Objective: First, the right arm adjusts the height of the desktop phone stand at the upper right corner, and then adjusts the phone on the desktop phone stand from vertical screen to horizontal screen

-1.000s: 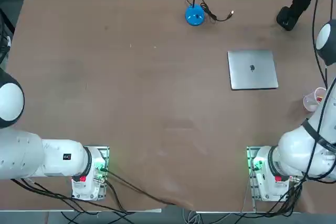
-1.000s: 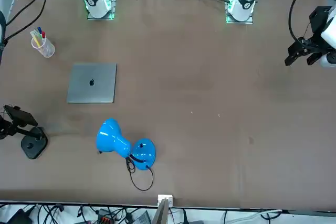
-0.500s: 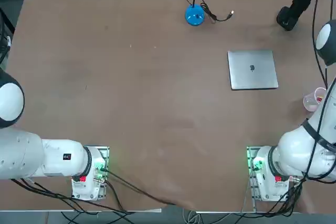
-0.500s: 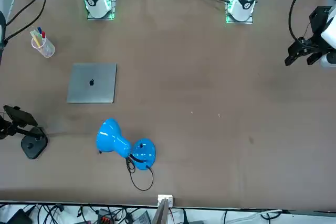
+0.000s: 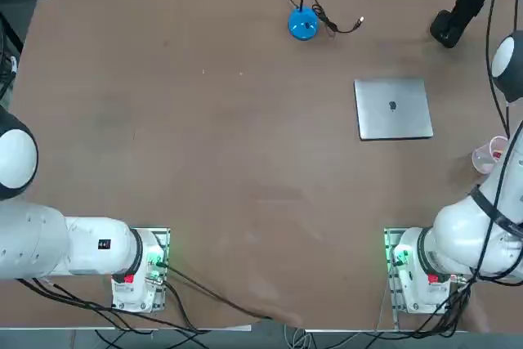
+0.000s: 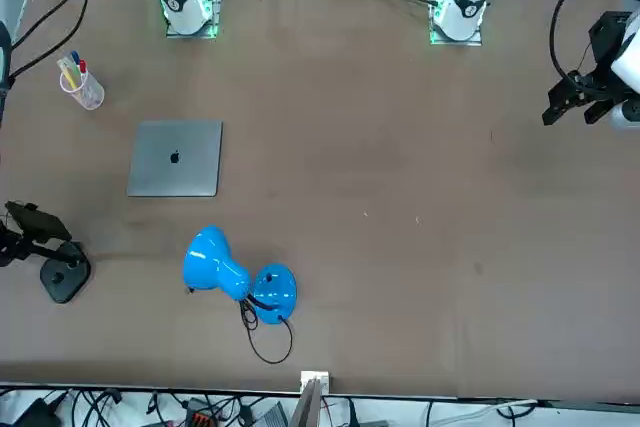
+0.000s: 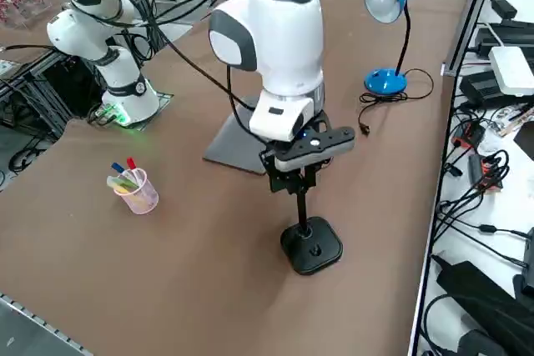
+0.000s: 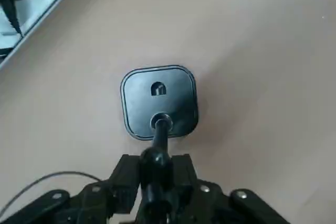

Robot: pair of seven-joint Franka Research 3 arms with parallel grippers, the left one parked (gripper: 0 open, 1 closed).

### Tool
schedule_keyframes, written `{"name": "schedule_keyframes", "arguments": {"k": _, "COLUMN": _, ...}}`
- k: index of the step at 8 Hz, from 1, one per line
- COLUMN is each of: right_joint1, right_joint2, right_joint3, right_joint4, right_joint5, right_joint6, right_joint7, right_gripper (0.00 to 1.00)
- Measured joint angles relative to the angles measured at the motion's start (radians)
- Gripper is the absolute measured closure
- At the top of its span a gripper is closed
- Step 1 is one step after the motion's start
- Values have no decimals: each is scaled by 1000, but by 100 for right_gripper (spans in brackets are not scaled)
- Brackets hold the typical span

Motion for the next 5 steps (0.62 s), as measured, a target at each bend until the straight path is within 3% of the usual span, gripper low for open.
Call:
{"name": "schedule_keyframes", "arguments": {"k": 1, "right_joint1": -2, "right_joint2": 9, "right_joint3": -1, "right_joint4": -2, "right_joint5": 0, "right_joint6": 9, "right_joint7": 0, "right_gripper": 58}}
{"name": "schedule_keyframes", "arguments": {"k": 4, "right_joint1": -6, "right_joint2": 49, "right_joint3": -1, "right_joint4": -6, "right_joint5": 0, "right_joint6": 38, "right_joint7": 0, "right_gripper": 5}}
{"name": "schedule_keyframes", "arguments": {"k": 5, "right_joint1": -6, "right_joint2": 48, "right_joint3": -1, "right_joint4": 0, "right_joint5": 0, "right_joint6": 38, "right_joint7": 0, "right_gripper": 0}}
